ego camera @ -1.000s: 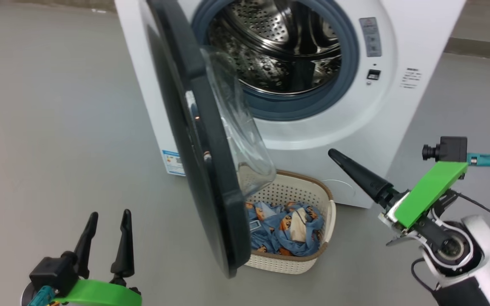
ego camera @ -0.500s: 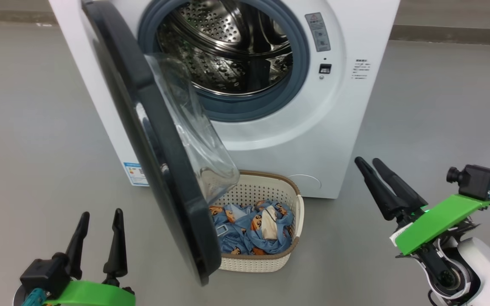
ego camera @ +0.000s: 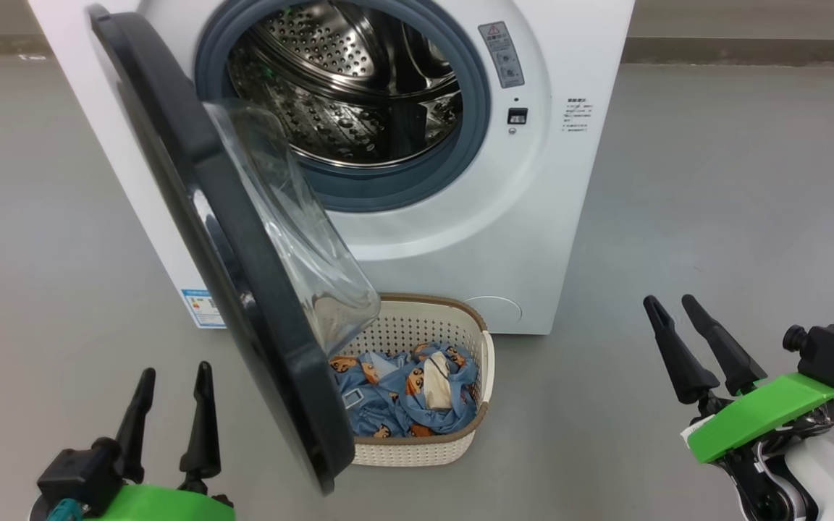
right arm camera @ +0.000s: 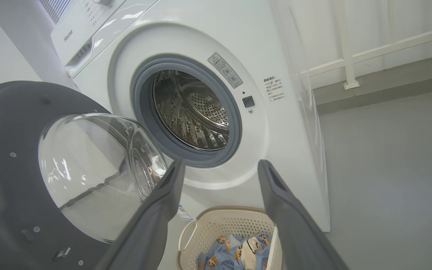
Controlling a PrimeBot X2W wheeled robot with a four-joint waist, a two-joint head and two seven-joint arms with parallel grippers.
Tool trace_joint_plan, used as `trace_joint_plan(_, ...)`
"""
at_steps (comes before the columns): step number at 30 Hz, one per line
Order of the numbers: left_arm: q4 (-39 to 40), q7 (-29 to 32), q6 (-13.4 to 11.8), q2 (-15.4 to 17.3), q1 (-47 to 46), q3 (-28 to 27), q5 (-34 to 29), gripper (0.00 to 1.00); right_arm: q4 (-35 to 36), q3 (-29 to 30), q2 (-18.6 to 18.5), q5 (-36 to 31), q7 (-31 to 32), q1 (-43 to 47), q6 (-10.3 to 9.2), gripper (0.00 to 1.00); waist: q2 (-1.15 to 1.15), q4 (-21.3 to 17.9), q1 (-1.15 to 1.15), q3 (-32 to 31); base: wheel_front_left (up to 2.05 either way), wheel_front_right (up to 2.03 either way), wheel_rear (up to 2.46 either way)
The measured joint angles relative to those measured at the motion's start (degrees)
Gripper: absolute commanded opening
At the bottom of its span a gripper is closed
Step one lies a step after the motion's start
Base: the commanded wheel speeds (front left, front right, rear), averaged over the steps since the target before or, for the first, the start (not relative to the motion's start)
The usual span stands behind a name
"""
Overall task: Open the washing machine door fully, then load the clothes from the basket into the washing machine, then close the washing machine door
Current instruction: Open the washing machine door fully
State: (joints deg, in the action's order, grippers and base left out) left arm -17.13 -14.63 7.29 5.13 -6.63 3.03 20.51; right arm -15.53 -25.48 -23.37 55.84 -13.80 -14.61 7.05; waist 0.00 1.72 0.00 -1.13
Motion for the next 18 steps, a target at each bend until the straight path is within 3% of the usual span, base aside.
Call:
trace_joint_plan(9,0.38,0.00,0.00,-0.79,0.20,-0.11,-0.02,1.00,-2.79,8.55,4.09,-7.62,-0.49,2.25,0.01,1.00,0.00,-0.89,0.00,0.05,0.00,0.00,0.00)
trace_joint_plan(18,0.62,0.00,0.00,-0.91,0.25,-0.44,-0.02,1.00,-3.05,15.56,7.19,-19.71,-0.49,4.85,0.01,1.00,0.00,-0.86,0.00,0.11,0.00,0.00,0.00)
